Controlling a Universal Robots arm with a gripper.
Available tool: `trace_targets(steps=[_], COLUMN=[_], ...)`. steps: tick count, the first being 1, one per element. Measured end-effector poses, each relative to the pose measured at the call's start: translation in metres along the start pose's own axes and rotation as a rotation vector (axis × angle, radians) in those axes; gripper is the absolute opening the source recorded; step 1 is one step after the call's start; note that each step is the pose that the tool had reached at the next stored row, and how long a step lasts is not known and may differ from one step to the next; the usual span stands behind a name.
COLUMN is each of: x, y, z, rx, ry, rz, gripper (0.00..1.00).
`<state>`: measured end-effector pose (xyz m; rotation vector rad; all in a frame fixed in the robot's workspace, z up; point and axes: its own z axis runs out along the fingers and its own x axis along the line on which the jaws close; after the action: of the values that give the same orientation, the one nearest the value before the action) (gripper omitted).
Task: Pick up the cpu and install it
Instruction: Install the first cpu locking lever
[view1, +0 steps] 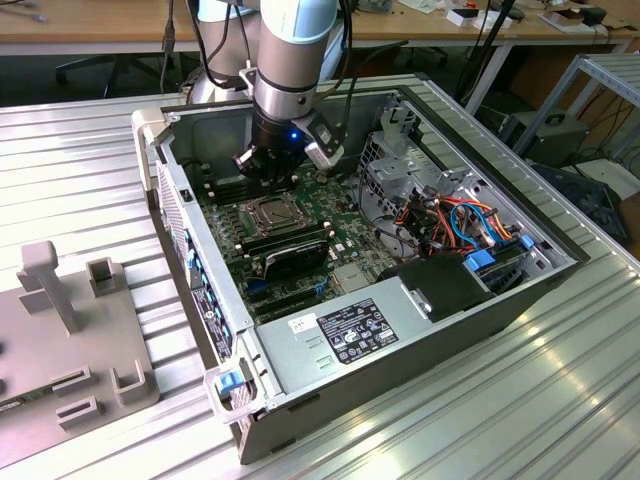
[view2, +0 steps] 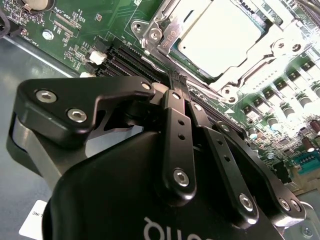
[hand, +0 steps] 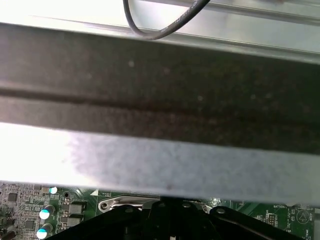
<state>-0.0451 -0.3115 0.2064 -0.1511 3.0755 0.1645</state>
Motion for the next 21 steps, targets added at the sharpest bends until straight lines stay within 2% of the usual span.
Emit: trace_targets(steps=[4, 6, 12, 17, 21], x=[-0.0007, -0.0035, -0.0036, -0.0037, -0.0036], y=[-0.0003, -0.0008, -0.0007, -0.0008, -0.0007], z=[0.0020, 0.0041, 0.0043, 0.0043, 0.0043], rx=[0.0000, 0.0006, 0.0013, 0.0095, 0.0099], ry=[0.0002, 0.0002, 0.0002, 0.0009, 0.0010], rz=[0.000, 0.000, 0.000, -0.001, -0.001], gripper=[0.11, 0.11, 0.11, 0.11, 0.11])
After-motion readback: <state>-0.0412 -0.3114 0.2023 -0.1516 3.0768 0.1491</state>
